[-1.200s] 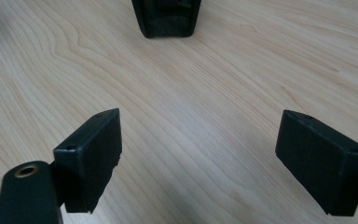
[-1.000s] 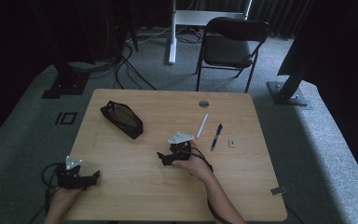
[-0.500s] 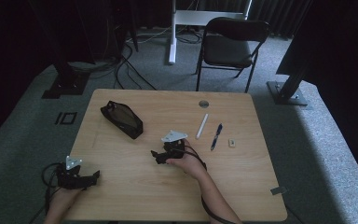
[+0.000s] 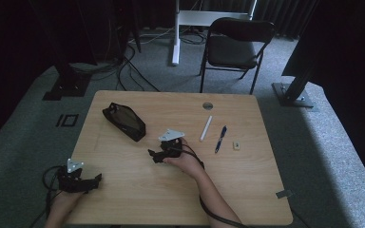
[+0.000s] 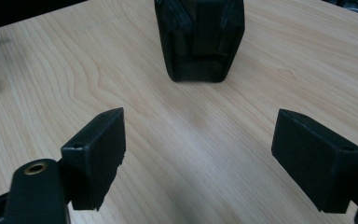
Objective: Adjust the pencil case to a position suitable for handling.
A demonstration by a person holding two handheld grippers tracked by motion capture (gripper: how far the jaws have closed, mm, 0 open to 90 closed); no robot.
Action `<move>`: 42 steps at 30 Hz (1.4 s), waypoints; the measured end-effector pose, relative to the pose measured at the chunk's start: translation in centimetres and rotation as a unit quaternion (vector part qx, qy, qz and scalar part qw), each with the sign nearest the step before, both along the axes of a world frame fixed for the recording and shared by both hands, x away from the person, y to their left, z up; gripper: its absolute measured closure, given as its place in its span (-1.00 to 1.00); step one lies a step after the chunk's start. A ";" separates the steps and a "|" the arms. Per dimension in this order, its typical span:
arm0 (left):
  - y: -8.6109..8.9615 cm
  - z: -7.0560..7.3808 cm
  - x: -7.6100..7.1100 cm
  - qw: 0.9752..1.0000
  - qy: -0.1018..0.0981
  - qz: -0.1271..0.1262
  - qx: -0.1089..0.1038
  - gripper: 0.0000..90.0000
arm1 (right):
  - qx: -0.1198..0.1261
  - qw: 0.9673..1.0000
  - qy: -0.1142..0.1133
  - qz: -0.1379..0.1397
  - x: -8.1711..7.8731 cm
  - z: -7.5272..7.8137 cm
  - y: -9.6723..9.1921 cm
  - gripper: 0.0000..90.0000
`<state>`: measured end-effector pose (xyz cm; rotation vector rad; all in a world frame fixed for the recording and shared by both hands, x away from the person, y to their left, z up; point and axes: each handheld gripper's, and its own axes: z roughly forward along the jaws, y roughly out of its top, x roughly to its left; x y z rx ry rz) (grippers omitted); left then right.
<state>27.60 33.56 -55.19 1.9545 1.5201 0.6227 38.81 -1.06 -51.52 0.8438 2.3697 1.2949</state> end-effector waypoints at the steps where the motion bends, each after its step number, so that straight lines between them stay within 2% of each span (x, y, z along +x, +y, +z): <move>1: 0.0 0.0 0.0 1.000 0.000 0.000 0.000 -1.00 | -0.001 1.000 -0.001 0.001 0.1 0.0 0.1 -0.62; 13: 0.0 0.0 0.0 1.000 0.000 0.000 0.000 -1.00 | 0.003 1.000 -0.006 0.000 1.0 -0.1 1.8 -0.58; 21: 0.0 0.0 0.0 1.000 0.000 0.000 0.000 -1.00 | -0.006 1.000 -0.023 -0.003 1.7 0.3 2.7 -0.42; 25: 0.0 0.0 0.0 1.000 0.000 -0.001 0.000 -1.00 | -0.003 0.999 -0.031 -0.010 2.0 0.3 3.1 -0.32; 29: 0.0 0.0 0.0 1.000 0.000 -0.004 0.000 -1.00 | 0.001 0.999 -0.029 -0.012 2.2 0.3 3.3 -0.16; 39: 0.0 0.0 0.0 1.000 0.000 -0.004 0.000 -1.00 | 0.011 0.999 -0.027 -0.013 3.1 0.2 4.2 -0.06; 42: 0.0 0.0 0.0 1.000 0.000 -0.004 0.000 -1.00 | 0.021 1.000 -0.015 -0.017 3.3 0.1 4.5 0.03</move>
